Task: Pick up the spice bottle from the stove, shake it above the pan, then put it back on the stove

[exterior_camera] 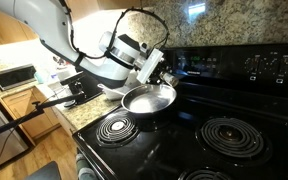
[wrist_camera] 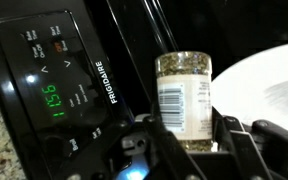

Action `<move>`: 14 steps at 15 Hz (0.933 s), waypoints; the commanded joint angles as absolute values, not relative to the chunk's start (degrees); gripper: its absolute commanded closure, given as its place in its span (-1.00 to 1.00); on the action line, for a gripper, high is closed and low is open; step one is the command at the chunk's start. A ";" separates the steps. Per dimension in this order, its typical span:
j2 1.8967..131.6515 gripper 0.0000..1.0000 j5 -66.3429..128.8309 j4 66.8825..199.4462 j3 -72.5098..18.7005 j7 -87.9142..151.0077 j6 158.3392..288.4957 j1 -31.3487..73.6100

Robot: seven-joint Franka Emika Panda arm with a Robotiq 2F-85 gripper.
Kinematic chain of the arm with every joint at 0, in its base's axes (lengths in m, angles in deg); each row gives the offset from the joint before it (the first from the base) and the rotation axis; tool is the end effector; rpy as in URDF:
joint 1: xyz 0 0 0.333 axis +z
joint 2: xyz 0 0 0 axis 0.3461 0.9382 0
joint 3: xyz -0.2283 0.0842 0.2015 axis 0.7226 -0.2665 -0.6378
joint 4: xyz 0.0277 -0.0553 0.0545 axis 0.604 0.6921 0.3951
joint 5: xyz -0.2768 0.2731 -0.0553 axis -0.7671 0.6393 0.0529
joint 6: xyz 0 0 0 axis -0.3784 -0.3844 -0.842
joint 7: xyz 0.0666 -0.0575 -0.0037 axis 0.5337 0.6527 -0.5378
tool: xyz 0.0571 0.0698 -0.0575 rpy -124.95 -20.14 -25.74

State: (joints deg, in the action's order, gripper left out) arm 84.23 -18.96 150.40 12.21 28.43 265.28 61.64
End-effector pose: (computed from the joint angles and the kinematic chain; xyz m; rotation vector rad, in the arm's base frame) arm 0.6483 0.0941 0.2924 2.0384 1.2444 0.6277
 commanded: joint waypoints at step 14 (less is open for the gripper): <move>75.19 0.65 18.32 155.88 -50.79 -2.73 269.96 5.51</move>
State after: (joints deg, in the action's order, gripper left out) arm 73.58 13.59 156.93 -39.59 2.21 269.47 15.50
